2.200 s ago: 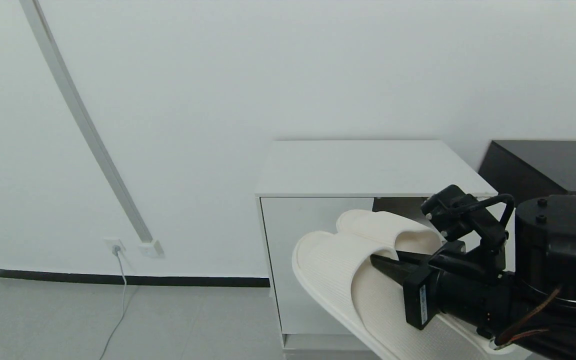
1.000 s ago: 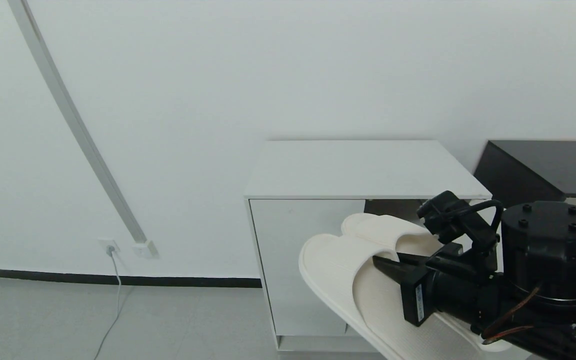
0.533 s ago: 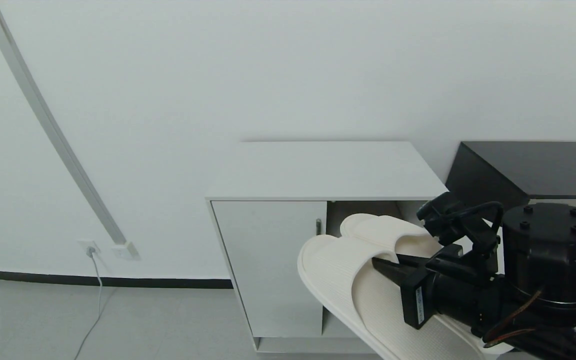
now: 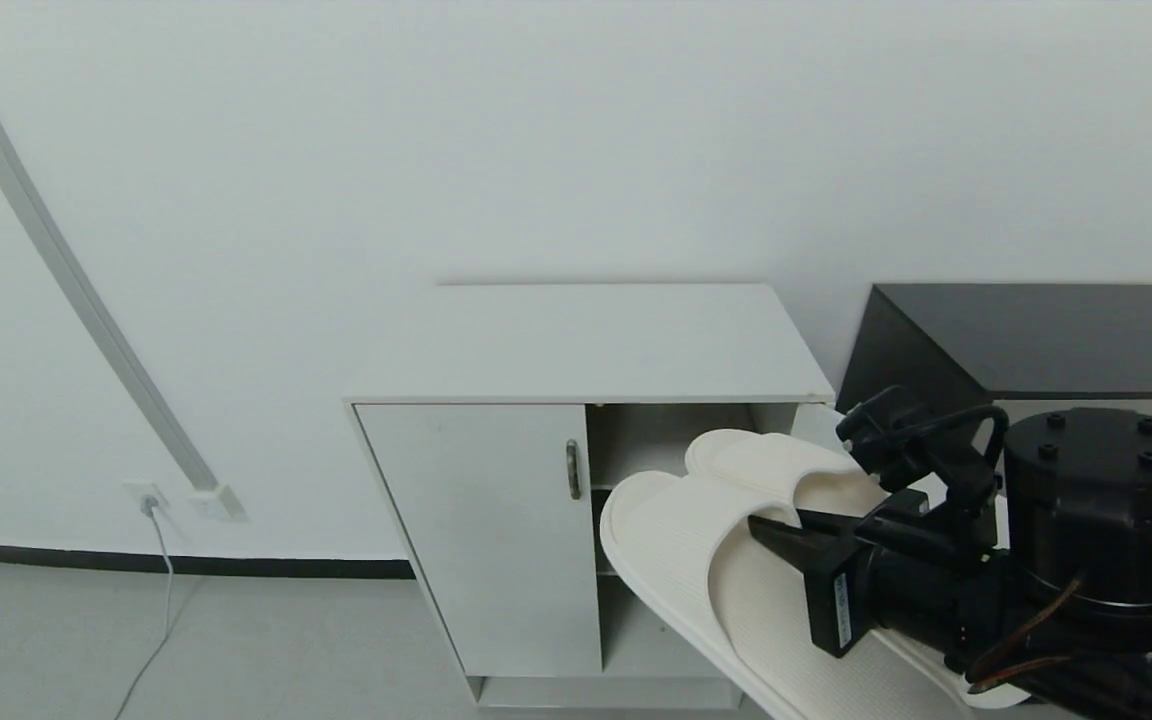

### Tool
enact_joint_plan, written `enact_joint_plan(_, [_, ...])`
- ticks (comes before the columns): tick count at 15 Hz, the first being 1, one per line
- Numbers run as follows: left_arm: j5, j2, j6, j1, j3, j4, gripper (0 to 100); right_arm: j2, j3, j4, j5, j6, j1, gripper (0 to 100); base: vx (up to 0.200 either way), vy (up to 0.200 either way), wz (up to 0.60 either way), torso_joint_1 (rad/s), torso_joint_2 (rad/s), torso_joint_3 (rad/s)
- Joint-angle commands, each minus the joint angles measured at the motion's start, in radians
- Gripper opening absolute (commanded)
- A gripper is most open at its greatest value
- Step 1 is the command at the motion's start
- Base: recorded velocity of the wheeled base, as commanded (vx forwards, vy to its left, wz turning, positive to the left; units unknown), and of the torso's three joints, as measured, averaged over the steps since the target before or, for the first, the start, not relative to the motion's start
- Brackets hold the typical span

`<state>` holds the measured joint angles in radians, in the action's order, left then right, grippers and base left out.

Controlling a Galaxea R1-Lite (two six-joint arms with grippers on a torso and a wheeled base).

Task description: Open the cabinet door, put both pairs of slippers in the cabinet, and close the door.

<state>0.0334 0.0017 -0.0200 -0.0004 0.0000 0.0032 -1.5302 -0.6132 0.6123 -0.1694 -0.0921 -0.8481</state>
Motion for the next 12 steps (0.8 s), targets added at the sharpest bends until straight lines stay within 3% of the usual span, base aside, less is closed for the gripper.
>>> enact_joint_plan(1, [0.0,0.001,0.0,0.0,0.0,-0.002,0,-0.005,0.004,0.0,0.001,0.0,0.0,0,0.0,0.0,0.0,0.0,0.0,0.0])
enact_joint_plan(3, [0.0,0.001,-0.001,0.0,0.0,-0.002,0,-0.005,0.015,0.0,0.004,0.002,-0.002,0,0.0,0.0,-0.3,0.001,0.0,0.001])
enact_joint_plan(12, [0.0,0.001,0.0,0.0,0.0,-0.002,0,-0.01,0.015,0.007,0.005,0.003,-0.003,0,0.0,0.0,0.0,0.0,0.0,0.0])
